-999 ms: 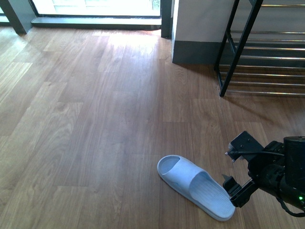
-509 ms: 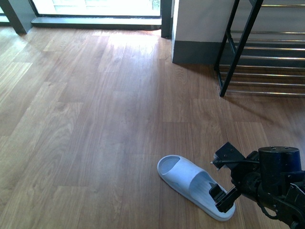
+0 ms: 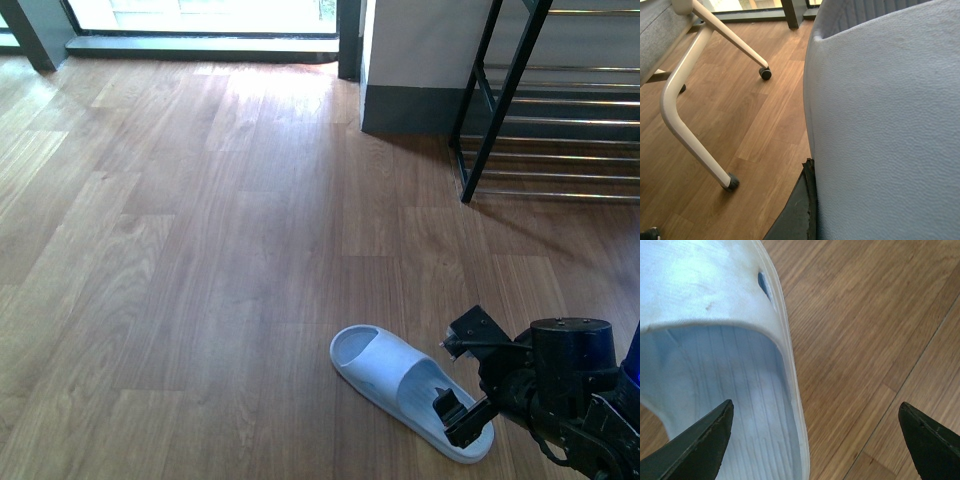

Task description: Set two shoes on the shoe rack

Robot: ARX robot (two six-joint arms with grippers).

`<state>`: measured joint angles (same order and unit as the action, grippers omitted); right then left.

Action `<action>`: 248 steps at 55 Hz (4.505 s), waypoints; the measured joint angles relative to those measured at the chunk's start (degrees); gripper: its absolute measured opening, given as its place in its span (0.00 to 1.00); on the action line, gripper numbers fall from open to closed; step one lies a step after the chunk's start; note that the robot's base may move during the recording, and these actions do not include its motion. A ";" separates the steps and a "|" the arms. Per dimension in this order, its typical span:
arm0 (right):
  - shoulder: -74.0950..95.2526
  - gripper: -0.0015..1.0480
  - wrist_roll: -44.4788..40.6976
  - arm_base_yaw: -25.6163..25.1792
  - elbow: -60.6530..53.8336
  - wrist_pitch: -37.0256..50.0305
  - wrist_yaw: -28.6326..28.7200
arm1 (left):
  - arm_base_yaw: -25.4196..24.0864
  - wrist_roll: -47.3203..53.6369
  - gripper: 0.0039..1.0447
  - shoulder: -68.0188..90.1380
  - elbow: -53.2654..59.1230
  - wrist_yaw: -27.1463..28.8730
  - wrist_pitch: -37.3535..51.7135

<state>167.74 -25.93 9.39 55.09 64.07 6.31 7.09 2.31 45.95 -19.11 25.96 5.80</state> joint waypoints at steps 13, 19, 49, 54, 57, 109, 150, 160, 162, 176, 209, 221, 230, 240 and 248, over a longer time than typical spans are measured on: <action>-0.52 0.91 2.08 0.15 -1.33 0.00 -0.70 | 0.00 0.00 0.02 0.00 0.00 -0.02 0.00; -0.55 0.91 2.40 0.15 -1.33 0.02 -0.70 | 0.00 0.00 0.02 0.00 0.00 -0.02 0.00; 7.48 0.91 4.28 -0.33 5.14 12.90 6.67 | 0.00 0.00 0.02 0.00 0.00 0.00 0.00; 8.17 0.91 3.30 -0.28 6.75 10.84 6.80 | 0.02 0.00 0.02 0.00 0.00 -0.02 0.00; 8.83 0.91 2.25 -0.28 8.04 8.90 6.73 | 0.00 0.00 0.02 0.00 0.00 -0.02 0.00; 11.43 0.46 3.30 2.58 19.17 1.81 8.55 | 0.00 0.00 0.02 0.00 0.00 0.00 0.00; -1.29 0.02 3.43 -1.14 2.27 16.09 3.72 | 0.00 0.00 0.02 0.00 0.00 0.00 0.00; -1.29 0.02 3.41 -1.16 2.19 16.06 3.76 | 0.00 0.00 0.02 0.00 0.00 0.00 0.00; -1.29 0.02 3.43 -1.18 2.21 16.06 3.72 | 0.00 0.00 0.02 0.00 0.00 0.00 0.00; -1.29 0.02 3.43 -1.20 2.19 16.06 3.74 | 0.00 0.00 0.02 0.00 0.00 0.00 0.00; -1.29 0.02 3.41 -1.20 2.19 16.06 3.74 | 0.00 0.00 0.02 0.00 0.00 0.00 0.00; -1.29 0.02 3.43 -1.20 2.19 16.06 3.74 | 0.00 0.00 0.02 0.00 0.00 0.00 0.00; -1.29 0.02 3.41 -1.20 2.19 16.06 3.74 | 0.00 0.00 0.02 0.00 0.00 -0.02 0.00; -1.29 0.02 3.43 -1.20 2.19 16.06 3.74 | 0.00 0.00 0.02 0.00 0.00 -0.02 0.00; -1.29 0.02 3.43 -1.20 2.19 16.06 3.74 | 0.00 0.00 0.02 0.00 0.00 0.00 0.00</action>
<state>166.45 -22.50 8.19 57.28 80.14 10.04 7.09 2.31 45.95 -19.11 25.96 5.80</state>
